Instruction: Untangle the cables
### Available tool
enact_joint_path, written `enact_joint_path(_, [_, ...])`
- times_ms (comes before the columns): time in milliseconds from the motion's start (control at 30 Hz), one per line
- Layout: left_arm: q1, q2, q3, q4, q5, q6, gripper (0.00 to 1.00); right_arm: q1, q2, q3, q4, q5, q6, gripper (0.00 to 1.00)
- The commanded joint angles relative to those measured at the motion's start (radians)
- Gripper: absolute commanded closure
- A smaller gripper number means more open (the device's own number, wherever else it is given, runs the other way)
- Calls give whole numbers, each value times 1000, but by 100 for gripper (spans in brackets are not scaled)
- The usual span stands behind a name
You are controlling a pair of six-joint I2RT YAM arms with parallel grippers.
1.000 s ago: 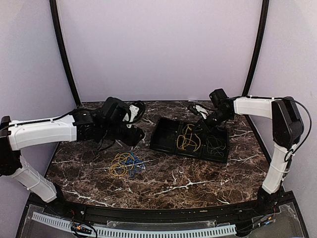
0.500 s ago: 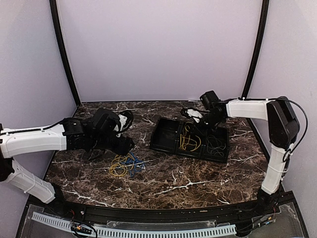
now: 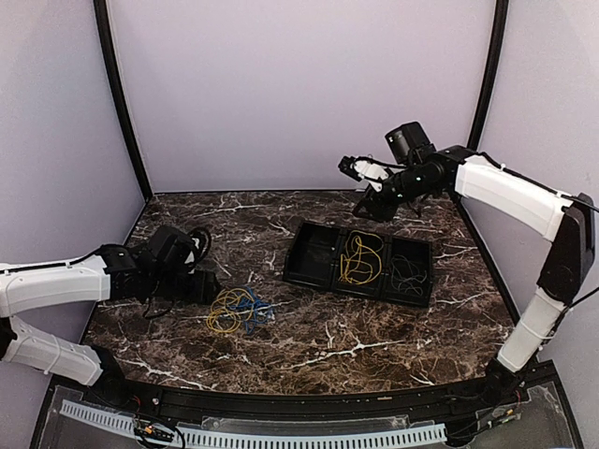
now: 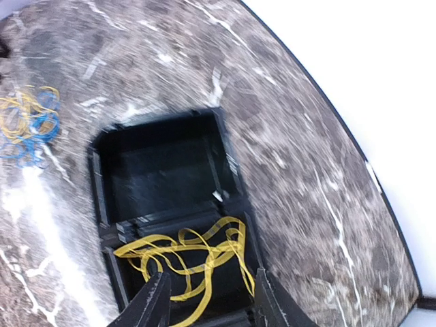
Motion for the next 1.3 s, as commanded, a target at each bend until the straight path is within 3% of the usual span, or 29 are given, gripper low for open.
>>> enact_joint_path(0, [11, -48, -62, 48, 59, -75, 37, 111, 61, 75, -44, -119, -30, 55])
enact_joint_path(167, [16, -80, -135, 99, 58, -136, 36, 229, 243, 221, -34, -260, -16, 55])
enact_joint_path(467, [24, -163, -274, 225, 67, -263, 36, 382, 645, 586, -67, -317, 49, 52])
enact_joint_path(733, [27, -297, -351, 256, 95, -305, 36, 439, 792, 693, -43, -306, 103, 50])
enact_joint_path(900, [27, -315, -354, 253, 105, -293, 36, 441, 816, 705, -22, -303, 135, 60])
enact_joint_path(1067, [27, -301, -362, 277, 119, -284, 37, 443, 823, 709, -14, -291, 146, 82])
enact_joint_path(1167, [27, -285, -363, 287, 124, -280, 37, 443, 826, 712, -16, -286, 148, 88])
enact_joint_path(1267, [27, -282, -365, 294, 127, -280, 37, 442, 827, 712, -20, -281, 147, 86])
